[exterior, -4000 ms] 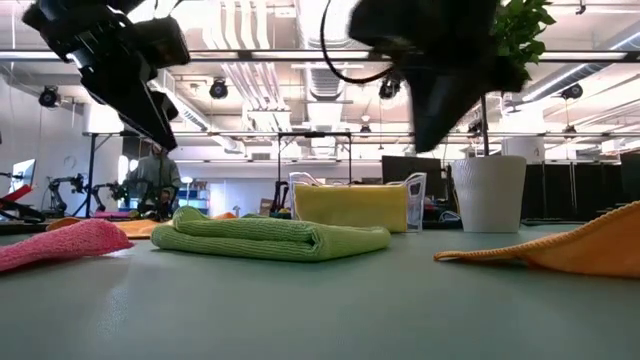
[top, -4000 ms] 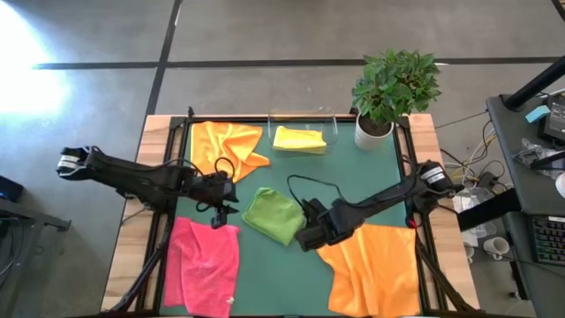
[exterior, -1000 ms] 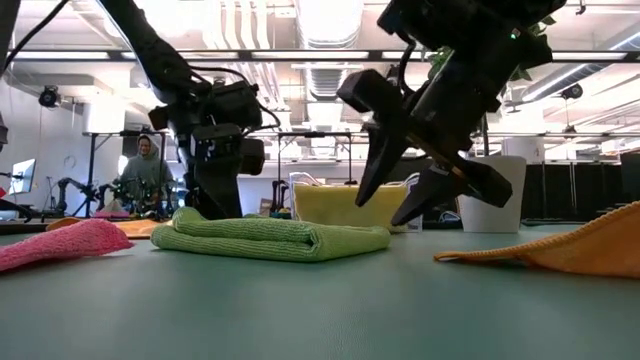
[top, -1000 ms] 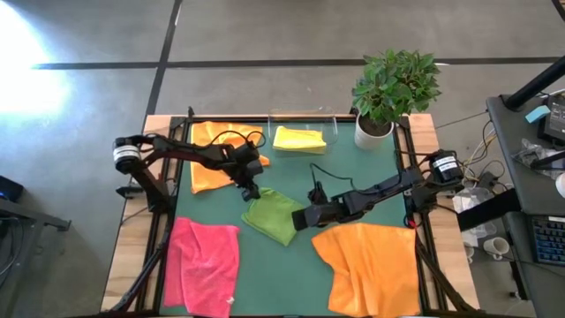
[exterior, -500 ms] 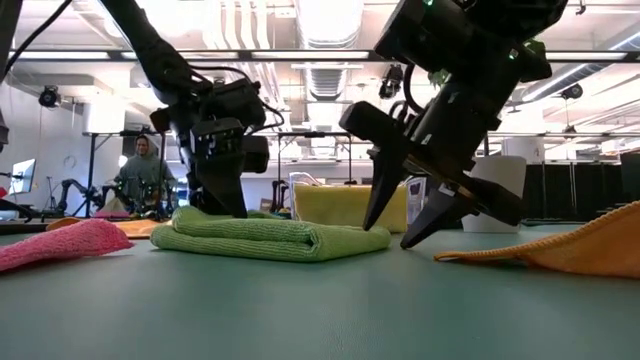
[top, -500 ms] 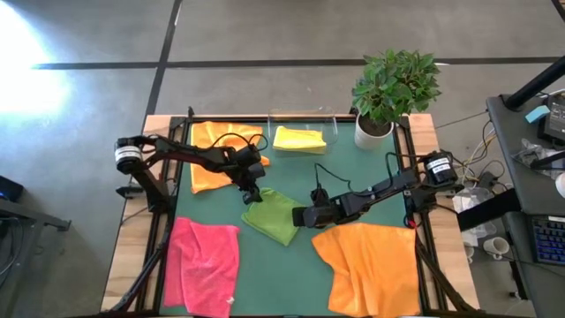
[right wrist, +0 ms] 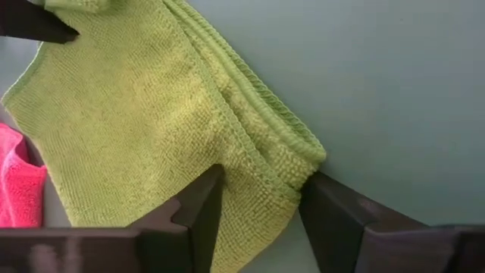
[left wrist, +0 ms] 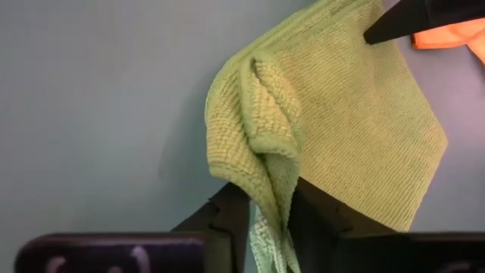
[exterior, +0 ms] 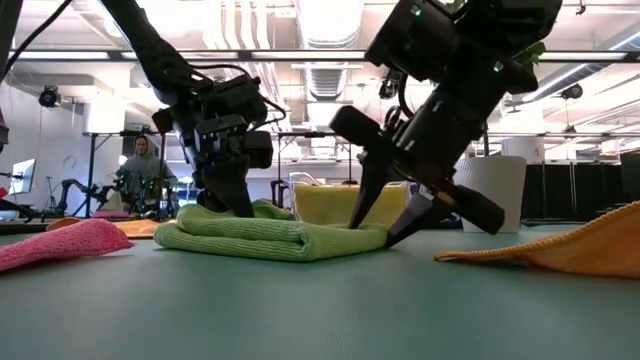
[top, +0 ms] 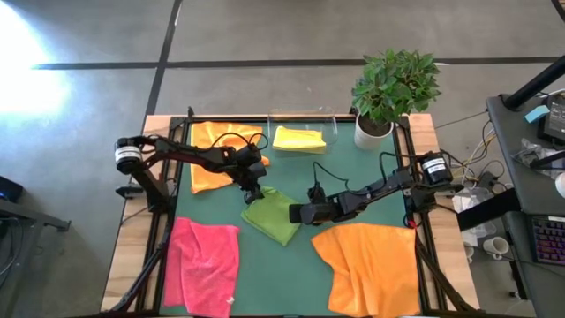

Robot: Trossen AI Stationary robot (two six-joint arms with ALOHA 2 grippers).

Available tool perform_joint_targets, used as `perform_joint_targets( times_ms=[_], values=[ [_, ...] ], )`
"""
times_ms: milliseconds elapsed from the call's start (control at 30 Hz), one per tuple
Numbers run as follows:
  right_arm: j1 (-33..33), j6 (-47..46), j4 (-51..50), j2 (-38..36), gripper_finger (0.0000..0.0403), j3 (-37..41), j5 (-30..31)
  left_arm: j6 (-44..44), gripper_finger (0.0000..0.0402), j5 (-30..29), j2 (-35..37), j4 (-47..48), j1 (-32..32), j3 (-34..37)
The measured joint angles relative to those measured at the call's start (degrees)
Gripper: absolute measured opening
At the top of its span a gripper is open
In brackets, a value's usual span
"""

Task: Fold microfiber towels
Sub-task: Put the folded green towel into the transparent bin

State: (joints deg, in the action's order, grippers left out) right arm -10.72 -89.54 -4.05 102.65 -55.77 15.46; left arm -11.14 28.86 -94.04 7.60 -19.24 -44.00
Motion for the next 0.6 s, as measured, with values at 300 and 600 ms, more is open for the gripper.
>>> perform_joint_targets(
  times_ms=[300, 600],
  values=[
    [0.3, 6.29, -0.37, 0.02, 0.0042, -2.45, 0.28, -0.33, 0.0028, -0.17, 0.0, -0.82, 0.01, 0.03],
    [0.55, 14.89, -17.06, -0.09, 0.001, -12.19, 1.16, -0.45, 0.0017, -0.22, 0.33, -1.06, 0.14, -1.54]
  ],
)
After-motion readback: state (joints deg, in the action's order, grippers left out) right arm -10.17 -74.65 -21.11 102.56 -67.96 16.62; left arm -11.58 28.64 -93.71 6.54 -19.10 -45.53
